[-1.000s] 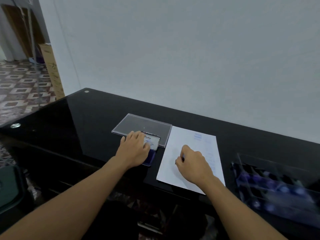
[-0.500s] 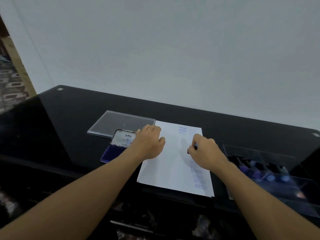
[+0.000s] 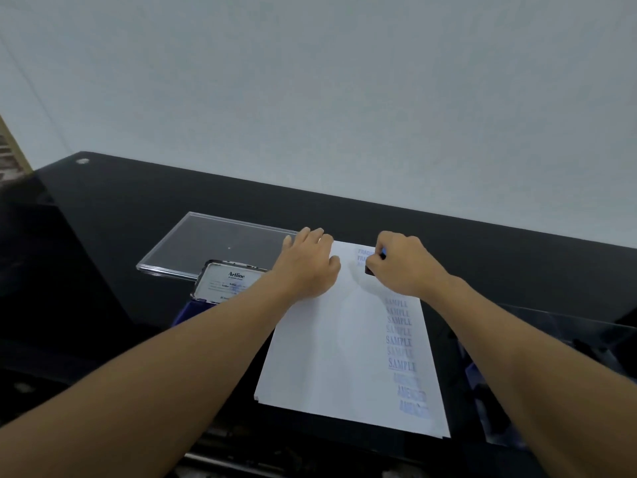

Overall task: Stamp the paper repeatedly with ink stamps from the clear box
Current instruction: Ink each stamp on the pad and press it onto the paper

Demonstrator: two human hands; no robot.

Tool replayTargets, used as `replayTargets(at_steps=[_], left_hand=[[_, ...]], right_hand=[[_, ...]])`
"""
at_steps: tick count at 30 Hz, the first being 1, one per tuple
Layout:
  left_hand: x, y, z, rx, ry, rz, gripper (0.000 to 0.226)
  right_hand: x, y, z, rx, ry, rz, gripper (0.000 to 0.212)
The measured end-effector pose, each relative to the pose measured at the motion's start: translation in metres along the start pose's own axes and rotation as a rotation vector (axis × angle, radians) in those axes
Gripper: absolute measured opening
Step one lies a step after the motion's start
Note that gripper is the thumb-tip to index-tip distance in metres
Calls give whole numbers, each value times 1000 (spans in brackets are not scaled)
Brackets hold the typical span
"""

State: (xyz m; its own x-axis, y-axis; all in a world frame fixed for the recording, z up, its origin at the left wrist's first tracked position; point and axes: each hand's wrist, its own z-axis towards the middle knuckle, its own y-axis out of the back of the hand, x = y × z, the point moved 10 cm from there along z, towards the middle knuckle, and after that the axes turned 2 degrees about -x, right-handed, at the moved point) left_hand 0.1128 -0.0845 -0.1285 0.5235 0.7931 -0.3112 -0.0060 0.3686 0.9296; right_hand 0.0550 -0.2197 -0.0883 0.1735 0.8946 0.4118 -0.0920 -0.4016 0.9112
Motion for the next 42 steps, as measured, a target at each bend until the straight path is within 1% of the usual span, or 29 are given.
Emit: replayTargets(at_steps=[4, 6, 10, 11, 16, 20, 28, 33, 39, 42], left_hand=[[5, -16, 4, 46, 23, -12, 41], [4, -19, 4, 26, 10, 29, 37], [5, -16, 3, -39, -4, 44, 14], [5, -16, 3, -45, -7, 46, 12], [6, -20, 5, -24, -7, 67, 33], [6, -19, 4, -48, -8, 79, 27], [4, -26, 1, -4, -7, 143, 47], [2, -26, -2, 10, 1, 163, 48], [2, -26, -2, 8, 8, 171, 48], [2, -26, -2, 22, 13, 174, 49]], right_hand=[[-2, -8, 13, 19, 3, -13, 15], [-2, -11, 17, 22, 9, -21, 14], [0, -14, 20, 27, 21, -46, 16], [1, -14, 21, 27, 23, -51, 16], [2, -16, 26, 33, 30, -70, 18], [3, -19, 27, 40, 22, -80, 20], [-2, -29, 29, -42, -48, -73, 25], [-5, -30, 31, -77, -60, -61, 26], [-3, -31, 36, -67, -43, -43, 29], [-4, -31, 36, -77, -48, -45, 27]])
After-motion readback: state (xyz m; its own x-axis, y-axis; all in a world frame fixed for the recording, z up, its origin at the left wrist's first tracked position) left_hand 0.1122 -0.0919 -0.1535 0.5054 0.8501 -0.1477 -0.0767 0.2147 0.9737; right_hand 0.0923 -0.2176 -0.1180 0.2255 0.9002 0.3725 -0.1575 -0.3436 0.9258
